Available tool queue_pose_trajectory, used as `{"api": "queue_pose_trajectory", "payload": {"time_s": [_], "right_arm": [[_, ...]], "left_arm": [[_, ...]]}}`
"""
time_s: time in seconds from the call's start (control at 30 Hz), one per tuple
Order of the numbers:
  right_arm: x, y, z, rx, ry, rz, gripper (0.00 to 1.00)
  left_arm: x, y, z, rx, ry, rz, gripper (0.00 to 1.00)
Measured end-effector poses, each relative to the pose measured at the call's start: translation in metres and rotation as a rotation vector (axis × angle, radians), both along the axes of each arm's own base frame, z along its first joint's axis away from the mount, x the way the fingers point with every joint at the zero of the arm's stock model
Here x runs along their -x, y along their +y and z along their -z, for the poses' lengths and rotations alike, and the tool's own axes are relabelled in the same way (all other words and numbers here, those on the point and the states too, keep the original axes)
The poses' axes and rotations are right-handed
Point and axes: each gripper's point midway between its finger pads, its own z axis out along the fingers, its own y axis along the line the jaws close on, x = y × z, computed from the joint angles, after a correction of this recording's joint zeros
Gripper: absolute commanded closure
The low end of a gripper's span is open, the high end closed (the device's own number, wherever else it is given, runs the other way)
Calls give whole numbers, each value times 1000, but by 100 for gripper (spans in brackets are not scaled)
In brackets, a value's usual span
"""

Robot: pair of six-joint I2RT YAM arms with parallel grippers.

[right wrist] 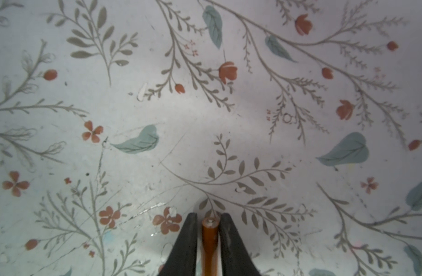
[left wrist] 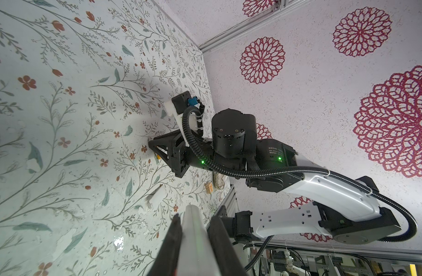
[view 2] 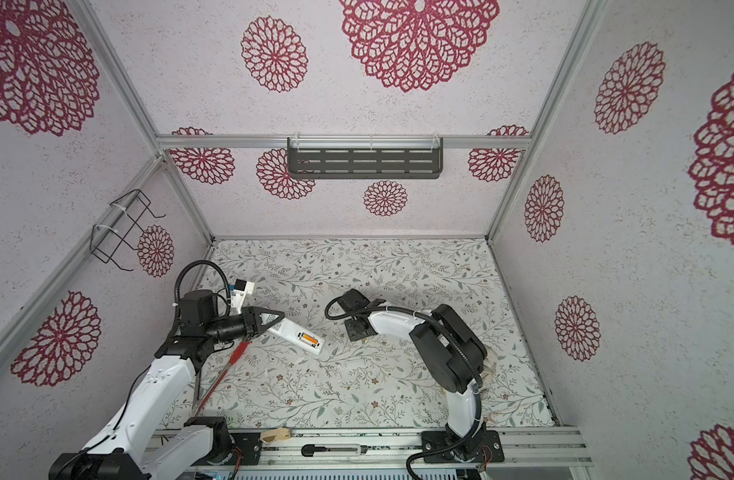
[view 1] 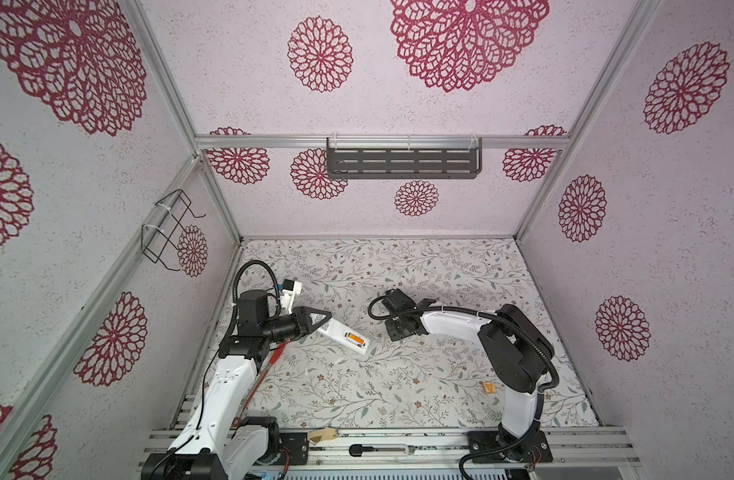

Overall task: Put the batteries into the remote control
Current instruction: 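Rotate the right gripper to the battery's axis and close on it, then lift the battery with the right gripper and carry it over the remote's compartment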

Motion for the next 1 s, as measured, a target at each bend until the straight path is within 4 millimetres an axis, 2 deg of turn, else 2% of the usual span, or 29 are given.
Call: {"api": "queue_pose_trajectory", "payload": {"time_s": [0.43, 0.6, 0.7, 0.9, 1.0], "right_arm": [[1, 1, -2, -5, -3, -31, 87], [17, -9, -12, -26, -21, -90, 87], [25, -10, -39, -92, -79, -135, 87], [34, 8, -128, -334, -278, -245, 87], [46, 18, -167, -465, -358, -318, 87]], "left_arm": [[-1, 0, 3, 1, 13, 1, 98], [-1, -1, 5, 5, 21, 7, 98], [-1, -1, 6, 6, 29, 9, 98], [-1, -3, 9, 8, 39, 19, 98], [1, -8, 10, 19, 52, 40, 99]]}}
